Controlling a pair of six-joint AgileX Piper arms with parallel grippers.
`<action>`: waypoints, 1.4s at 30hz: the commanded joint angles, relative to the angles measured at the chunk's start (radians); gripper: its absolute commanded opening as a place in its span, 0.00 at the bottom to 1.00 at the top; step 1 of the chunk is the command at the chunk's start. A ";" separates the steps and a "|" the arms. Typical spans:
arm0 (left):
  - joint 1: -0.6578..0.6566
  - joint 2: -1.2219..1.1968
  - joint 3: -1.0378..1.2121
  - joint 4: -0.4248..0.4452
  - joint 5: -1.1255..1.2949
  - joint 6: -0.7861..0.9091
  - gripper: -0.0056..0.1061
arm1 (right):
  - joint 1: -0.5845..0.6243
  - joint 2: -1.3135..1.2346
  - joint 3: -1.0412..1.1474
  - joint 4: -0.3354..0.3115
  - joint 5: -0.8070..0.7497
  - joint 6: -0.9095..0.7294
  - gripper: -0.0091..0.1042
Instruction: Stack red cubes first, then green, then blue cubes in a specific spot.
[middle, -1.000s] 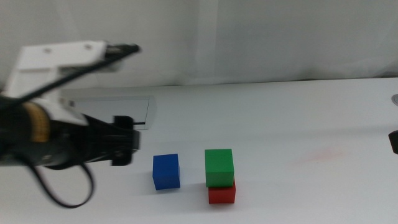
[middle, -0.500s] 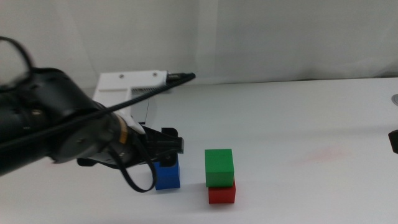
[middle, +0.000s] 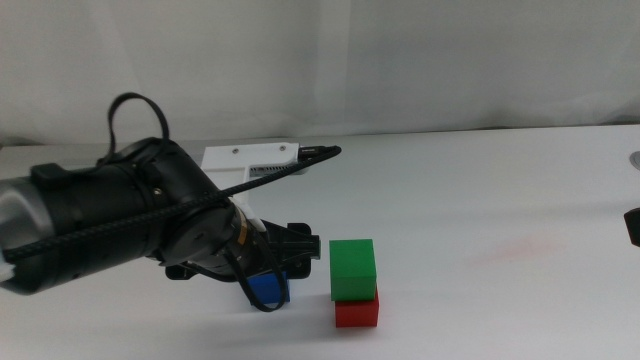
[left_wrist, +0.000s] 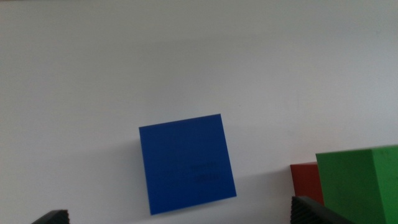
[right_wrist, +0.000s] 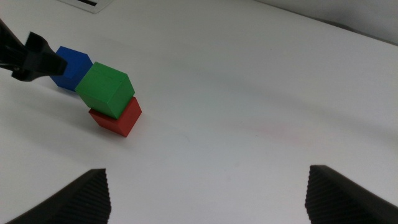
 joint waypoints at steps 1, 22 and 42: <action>0.002 0.016 -0.007 0.007 -0.025 -0.021 0.83 | -0.007 -0.002 0.005 0.000 -0.007 0.005 0.82; 0.043 0.181 -0.007 0.001 -0.107 -0.042 0.83 | -0.007 -0.002 0.005 0.006 -0.005 0.005 0.82; 0.043 0.253 -0.007 0.050 -0.203 -0.070 0.62 | -0.007 -0.002 0.005 0.029 -0.005 0.005 0.82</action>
